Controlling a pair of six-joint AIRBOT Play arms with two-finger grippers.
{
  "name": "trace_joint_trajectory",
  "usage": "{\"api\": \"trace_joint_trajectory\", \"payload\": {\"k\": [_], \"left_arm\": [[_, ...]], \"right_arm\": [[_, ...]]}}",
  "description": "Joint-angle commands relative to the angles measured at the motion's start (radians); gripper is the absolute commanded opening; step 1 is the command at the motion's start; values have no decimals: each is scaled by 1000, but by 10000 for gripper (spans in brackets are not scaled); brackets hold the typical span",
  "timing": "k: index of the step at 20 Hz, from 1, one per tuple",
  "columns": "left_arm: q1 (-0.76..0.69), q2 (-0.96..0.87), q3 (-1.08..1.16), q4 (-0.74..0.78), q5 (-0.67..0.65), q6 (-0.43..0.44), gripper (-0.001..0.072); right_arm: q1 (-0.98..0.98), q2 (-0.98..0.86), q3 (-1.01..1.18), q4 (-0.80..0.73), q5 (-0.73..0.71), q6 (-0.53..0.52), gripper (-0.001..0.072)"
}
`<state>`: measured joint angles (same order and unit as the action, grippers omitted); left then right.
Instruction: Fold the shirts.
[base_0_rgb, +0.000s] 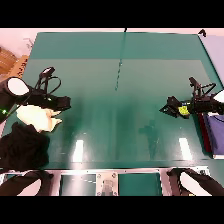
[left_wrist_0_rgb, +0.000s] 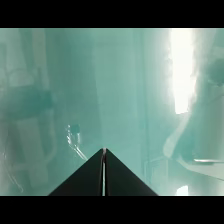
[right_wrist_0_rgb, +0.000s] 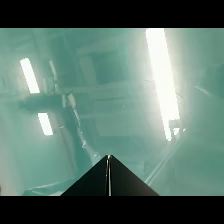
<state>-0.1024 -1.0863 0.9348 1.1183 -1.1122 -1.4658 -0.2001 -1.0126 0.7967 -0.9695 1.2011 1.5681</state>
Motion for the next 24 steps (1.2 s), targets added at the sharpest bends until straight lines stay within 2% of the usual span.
{"api": "trace_joint_trajectory", "payload": {"k": [1,2,3,4,6,7,9,14,15,16,19,21,23,24], "left_arm": [[0,0,0,58,-6,-2,26],[0,0,0,119,-8,-5,124],[0,0,0,198,-4,-45,542],[0,0,0,310,-3,-133,715],[0,-3,0,531,-30,-195,720],[1,-7,-4,624,-39,-206,720],[1,-12,-42,725,-24,-206,720],[95,-80,-180,742,15,-205,720],[121,-93,-186,741,34,-205,665],[140,-101,-186,741,55,-204,479],[154,-104,-185,736,108,-197,25],[154,-103,-167,695,114,-157,24],[148,-95,-94,580,57,-87,23],[126,-78,-43,520,16,-38,23]], "right_arm": [[-1,0,0,13,0,0,16],[-1,0,0,13,0,0,17],[-1,0,0,13,0,0,19],[-1,0,0,13,0,-3,66],[-1,-2,0,12,-6,-3,209],[-1,-2,0,12,-16,-3,230],[-1,-2,0,12,-40,-3,232],[-1,-2,0,9,-57,-3,231],[-1,-2,0,9,-62,-3,231],[-1,-2,0,9,-67,-3,230],[-1,-2,0,10,-68,-3,218],[-1,-2,0,9,-68,-3,136],[-1,-2,0,10,-68,-3,100],[-1,-2,0,9,-68,-12,25]]}}
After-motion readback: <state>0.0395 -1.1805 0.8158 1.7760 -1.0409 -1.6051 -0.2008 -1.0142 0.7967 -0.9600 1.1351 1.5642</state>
